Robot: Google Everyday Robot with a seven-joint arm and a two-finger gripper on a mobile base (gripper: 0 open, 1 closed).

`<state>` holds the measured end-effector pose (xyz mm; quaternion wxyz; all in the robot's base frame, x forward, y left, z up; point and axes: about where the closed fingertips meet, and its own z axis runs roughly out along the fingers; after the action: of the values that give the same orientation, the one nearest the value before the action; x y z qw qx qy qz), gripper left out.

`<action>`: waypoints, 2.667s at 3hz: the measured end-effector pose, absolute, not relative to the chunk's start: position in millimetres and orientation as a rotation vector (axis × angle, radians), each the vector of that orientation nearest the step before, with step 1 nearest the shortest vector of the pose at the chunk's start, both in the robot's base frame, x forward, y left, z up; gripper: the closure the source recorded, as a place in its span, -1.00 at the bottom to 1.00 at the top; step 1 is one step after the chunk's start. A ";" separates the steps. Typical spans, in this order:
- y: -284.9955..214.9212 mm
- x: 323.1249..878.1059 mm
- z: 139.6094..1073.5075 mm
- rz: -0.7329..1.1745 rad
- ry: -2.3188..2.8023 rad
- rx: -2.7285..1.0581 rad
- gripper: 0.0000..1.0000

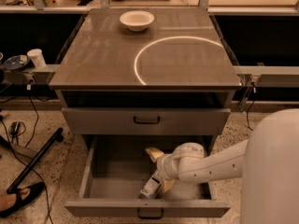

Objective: Pick blue plastic bottle from middle drawer and place on counter

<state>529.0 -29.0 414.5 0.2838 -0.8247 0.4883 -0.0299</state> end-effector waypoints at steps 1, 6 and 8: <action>-28.0 513.1 396.4 -0.034 1.338 -2.198 -1.00; -25.6 509.5 379.6 -0.012 1.351 -2.206 0.26; -25.5 509.6 379.6 -0.012 1.351 -2.206 1.00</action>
Offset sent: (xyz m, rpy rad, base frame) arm -0.0257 0.0000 -0.0265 0.0269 0.0548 -0.0276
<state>509.6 -25.5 379.6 0.2740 -0.8202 0.5022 -0.0043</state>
